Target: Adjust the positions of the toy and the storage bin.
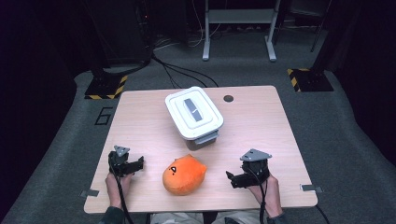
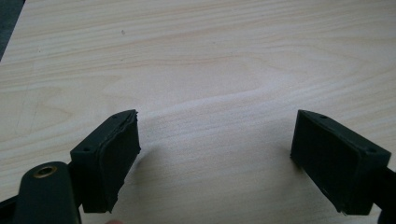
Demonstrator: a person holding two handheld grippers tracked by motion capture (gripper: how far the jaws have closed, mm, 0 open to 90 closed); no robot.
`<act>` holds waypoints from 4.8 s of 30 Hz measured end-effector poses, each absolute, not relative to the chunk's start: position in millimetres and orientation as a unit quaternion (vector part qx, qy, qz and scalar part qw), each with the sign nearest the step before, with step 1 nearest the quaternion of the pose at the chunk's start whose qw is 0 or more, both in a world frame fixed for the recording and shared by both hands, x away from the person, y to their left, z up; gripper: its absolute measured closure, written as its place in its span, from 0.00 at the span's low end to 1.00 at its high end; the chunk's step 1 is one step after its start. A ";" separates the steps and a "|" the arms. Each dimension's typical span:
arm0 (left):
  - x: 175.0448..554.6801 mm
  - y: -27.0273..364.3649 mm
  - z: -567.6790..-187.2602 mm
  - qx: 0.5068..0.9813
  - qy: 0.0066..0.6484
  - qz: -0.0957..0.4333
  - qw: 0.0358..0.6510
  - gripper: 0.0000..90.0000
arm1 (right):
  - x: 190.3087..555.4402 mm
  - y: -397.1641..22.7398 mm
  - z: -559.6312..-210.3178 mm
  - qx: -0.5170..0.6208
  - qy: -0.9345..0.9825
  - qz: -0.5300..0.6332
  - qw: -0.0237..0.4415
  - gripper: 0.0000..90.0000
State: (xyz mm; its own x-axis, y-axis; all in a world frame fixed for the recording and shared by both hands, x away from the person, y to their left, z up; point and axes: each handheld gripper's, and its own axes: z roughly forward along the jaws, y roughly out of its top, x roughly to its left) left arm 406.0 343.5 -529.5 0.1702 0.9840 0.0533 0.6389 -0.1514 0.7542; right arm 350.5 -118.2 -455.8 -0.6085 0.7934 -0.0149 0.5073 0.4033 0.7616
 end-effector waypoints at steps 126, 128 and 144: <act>405.6 342.6 -529.7 0.703 0.576 0.290 0.301 0.17 | 352.5 -44.0 -456.7 0.307 0.848 0.422 0.095 0.70; 405.6 342.5 -529.7 0.703 0.576 0.290 0.301 0.17 | 352.1 -44.7 -456.6 0.310 0.847 0.422 0.094 0.70; 405.6 342.5 -529.7 0.703 0.576 0.290 0.301 0.17 | 351.3 -68.8 -457.3 0.332 0.843 0.410 0.108 0.70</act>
State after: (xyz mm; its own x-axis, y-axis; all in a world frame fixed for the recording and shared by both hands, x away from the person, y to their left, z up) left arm 405.6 342.5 -529.7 0.1684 0.9838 0.0615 0.6344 -0.1560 0.7571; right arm 351.3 -68.8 -457.3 -0.7569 0.6474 0.0898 0.4703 0.4440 0.7627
